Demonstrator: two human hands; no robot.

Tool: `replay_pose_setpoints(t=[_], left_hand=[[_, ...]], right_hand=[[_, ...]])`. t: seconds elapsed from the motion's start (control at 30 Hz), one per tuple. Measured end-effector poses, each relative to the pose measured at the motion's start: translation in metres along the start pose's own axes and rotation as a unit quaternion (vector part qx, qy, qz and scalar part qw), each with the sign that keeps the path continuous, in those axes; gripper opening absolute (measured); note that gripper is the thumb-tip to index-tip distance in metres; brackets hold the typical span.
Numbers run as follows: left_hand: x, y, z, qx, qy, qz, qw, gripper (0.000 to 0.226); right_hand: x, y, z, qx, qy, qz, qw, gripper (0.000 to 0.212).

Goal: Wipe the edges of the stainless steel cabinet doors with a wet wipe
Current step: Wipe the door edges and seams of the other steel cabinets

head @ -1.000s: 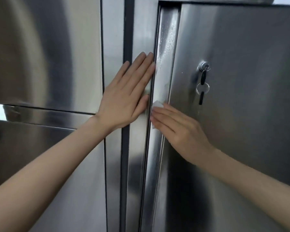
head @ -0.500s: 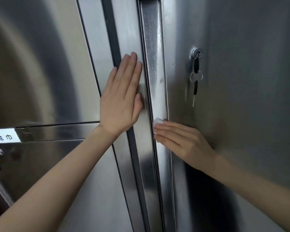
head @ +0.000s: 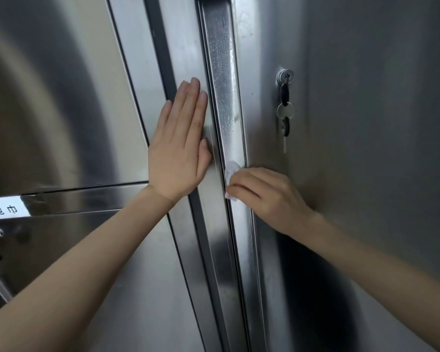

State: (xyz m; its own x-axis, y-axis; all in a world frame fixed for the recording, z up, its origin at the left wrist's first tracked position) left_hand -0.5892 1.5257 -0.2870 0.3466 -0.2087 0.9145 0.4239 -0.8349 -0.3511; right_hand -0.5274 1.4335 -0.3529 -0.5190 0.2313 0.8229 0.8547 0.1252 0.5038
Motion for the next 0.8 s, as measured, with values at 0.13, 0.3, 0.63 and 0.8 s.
replay_pose_setpoints(t=[0.13, 0.3, 0.63, 0.8], left_hand=[[0.000, 0.000, 0.002, 0.000, -0.008, 0.007, 1.000, 0.059], [-0.002, -0.001, 0.005, -0.008, -0.038, 0.043, 0.998, 0.060], [-0.002, -0.002, 0.005, -0.009, -0.033, 0.052, 0.998, 0.059], [-0.002, 0.000, 0.004, -0.013, -0.036, 0.054, 0.998, 0.059]], right_hand=[[0.017, 0.014, -0.002, -0.004, 0.057, 0.035, 0.998, 0.018], [-0.054, -0.038, 0.022, 0.045, -0.076, 0.002, 0.996, 0.012], [-0.040, -0.019, 0.016, 0.058, 0.018, 0.044, 0.997, 0.003], [-0.045, -0.037, 0.014, -0.002, -0.052, -0.087, 0.995, 0.013]])
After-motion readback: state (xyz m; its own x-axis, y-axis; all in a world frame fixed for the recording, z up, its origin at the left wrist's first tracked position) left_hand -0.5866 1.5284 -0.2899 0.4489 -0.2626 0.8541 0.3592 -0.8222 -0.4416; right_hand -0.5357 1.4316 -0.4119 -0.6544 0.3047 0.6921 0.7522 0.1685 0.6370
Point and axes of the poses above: each hand's wrist, its own x-axis towards the middle knuckle, its own z-axis out of the palm, y = z × x, the point moved 8 cm from there along x, towards the middle knuckle, and after that the axes turned 3 degrees about -z, right-handed, at the moved point
